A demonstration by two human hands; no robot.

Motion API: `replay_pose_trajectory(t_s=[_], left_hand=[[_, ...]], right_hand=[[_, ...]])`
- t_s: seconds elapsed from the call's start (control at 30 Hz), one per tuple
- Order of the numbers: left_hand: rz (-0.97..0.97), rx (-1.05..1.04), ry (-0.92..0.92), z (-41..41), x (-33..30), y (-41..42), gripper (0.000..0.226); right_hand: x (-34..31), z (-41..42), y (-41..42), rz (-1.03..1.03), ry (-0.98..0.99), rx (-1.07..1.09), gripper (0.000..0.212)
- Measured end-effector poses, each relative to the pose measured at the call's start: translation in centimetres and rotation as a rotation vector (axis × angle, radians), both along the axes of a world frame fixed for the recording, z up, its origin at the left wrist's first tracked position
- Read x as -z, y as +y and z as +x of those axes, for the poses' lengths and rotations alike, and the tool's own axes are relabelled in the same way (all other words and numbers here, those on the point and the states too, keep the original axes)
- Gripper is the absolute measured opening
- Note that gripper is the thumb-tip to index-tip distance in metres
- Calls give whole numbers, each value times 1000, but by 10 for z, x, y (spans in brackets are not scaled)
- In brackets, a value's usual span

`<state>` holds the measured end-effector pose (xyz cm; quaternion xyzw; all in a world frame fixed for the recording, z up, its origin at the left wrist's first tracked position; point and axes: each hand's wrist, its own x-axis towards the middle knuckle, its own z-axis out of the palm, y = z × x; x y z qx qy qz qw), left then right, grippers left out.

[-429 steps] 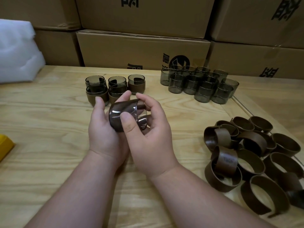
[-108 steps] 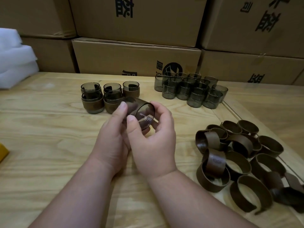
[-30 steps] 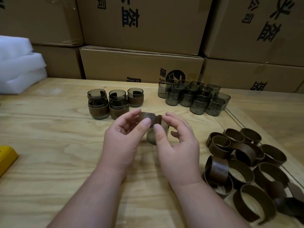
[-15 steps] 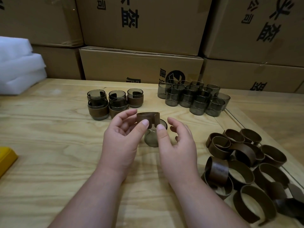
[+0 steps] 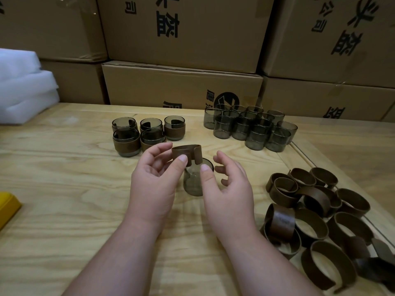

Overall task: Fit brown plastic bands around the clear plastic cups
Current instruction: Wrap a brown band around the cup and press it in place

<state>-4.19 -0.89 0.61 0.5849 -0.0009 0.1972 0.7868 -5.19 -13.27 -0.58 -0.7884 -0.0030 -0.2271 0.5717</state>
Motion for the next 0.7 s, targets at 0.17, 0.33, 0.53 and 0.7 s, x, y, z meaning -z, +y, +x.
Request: replay_pose_trajectory(t_s=[0.17, 0.33, 0.53, 0.7], left_hand=[[12, 7, 8, 0, 1, 1, 32], [79, 81, -15, 1, 4, 2, 41], [110, 115, 0, -1, 4, 3, 44], [137, 60, 28, 1, 3, 6, 46]], right_hand=[[0, -1, 1, -4, -4, -1, 58], [-5, -5, 1, 51, -30, -28, 41], [-6, -6, -1, 76, -78, -8, 31], [-5, -5, -3, 63, -51, -15, 36]])
